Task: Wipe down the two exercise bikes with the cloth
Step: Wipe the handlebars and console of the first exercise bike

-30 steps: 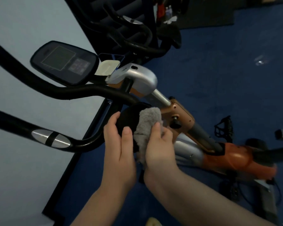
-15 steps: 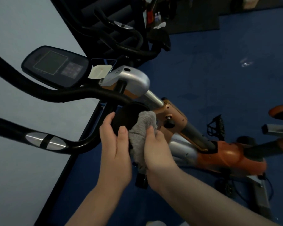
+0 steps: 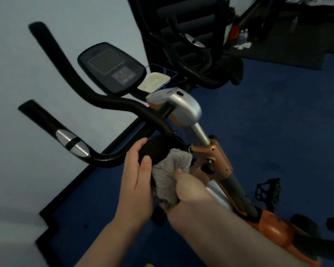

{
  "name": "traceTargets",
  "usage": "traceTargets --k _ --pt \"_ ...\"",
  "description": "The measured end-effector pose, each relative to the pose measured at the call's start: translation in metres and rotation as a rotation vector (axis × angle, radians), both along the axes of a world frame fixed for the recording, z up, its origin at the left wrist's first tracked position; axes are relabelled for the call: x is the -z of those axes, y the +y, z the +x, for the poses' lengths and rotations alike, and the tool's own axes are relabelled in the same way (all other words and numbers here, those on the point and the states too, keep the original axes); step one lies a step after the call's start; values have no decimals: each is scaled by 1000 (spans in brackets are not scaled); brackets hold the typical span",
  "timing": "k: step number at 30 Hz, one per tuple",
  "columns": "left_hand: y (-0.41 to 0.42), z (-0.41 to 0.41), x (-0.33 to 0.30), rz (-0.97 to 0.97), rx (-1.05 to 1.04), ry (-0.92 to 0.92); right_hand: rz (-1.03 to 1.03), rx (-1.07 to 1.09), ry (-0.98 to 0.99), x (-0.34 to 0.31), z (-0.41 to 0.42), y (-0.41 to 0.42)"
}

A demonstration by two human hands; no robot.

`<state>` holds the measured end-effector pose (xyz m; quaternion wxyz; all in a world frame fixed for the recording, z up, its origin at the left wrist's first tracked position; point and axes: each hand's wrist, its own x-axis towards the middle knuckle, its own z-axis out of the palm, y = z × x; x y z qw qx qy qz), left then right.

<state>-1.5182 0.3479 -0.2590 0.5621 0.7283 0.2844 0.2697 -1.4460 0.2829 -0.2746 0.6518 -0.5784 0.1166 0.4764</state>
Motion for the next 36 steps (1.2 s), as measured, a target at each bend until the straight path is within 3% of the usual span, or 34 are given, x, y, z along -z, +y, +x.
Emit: traceTargets --k 4,9,12,15,20,28,32,36 --pt "-6 3 0 -18 -80 -71 38 0 -96 -13 -4 -3" --pt "-16 11 1 -22 -179 -123 146 -106 -444 4 -10 -27" --pt "-18 9 0 -9 -172 -114 139 -136 -445 0 -3 -29" --pt "-16 6 -2 -24 -138 -97 185 -152 -307 -2 7 -20" --pt "-12 3 2 -4 -98 -74 90 -141 -342 -7 1 -18" --pt "-4 0 7 -14 -56 -35 121 -54 -403 -7 -8 -14" --pt "-4 0 11 -11 -58 -37 16 -59 -639 0 -11 -17" --pt "-6 0 14 -32 -62 -37 -65 -295 -981 2 21 -48"
